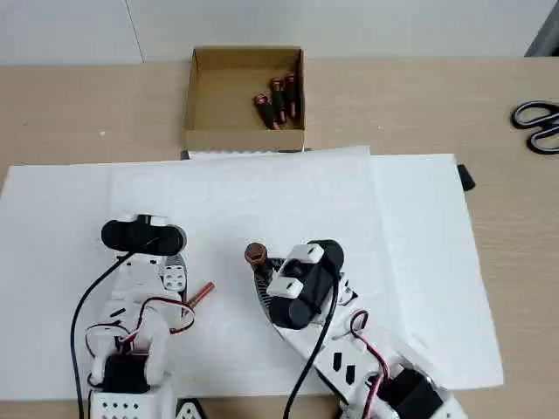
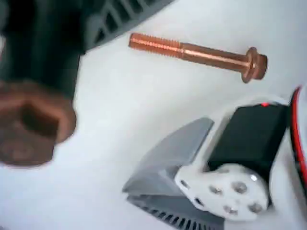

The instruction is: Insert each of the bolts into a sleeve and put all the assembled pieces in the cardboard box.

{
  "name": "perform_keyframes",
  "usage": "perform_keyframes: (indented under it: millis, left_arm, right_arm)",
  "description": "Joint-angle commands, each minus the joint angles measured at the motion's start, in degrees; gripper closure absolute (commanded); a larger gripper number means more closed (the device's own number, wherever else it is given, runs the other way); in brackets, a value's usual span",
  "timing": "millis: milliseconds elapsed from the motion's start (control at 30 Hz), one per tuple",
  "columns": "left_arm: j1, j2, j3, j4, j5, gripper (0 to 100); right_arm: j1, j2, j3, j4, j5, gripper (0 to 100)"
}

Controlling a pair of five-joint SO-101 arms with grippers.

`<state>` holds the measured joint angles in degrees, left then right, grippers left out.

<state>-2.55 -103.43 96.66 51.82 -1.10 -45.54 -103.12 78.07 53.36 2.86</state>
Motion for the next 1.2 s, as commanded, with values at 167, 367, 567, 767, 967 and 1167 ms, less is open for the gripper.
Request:
perform_keyframes:
  millis: [167,367,567,767,967,1167]
  left_arm:
    - [-0.88,-0.53,-0.31,-0.79,-1.85,99]
    - [-1.41,-0.62,-0.48,0.26,-1.85,99]
    - [-1.41,-0.62,-0.48,0.26,-1.85,99]
    - [-1.41,-0.62,-0.48,0.26,-1.85,99]
    - [-1.41,-0.62,-0.48,0.26,-1.85,99]
    - [-1.41,-0.62,-0.48,0.26,-1.85,99]
  right_arm:
    - [0.57,-0.48,1.76,-1.89,-0.09,99.7]
    - [0.57,-0.48,1.93,-2.07,-0.09,99.7]
    - [6.73,0.13,1.41,-5.05,0.44,99.7]
    - [10.95,0.22,0.79,-7.6,0.18,99.7]
    - [11.12,0.31,-0.18,-7.6,0.44,99.7]
    - [11.47,11.82,-9.14,-8.22,1.14,99.8]
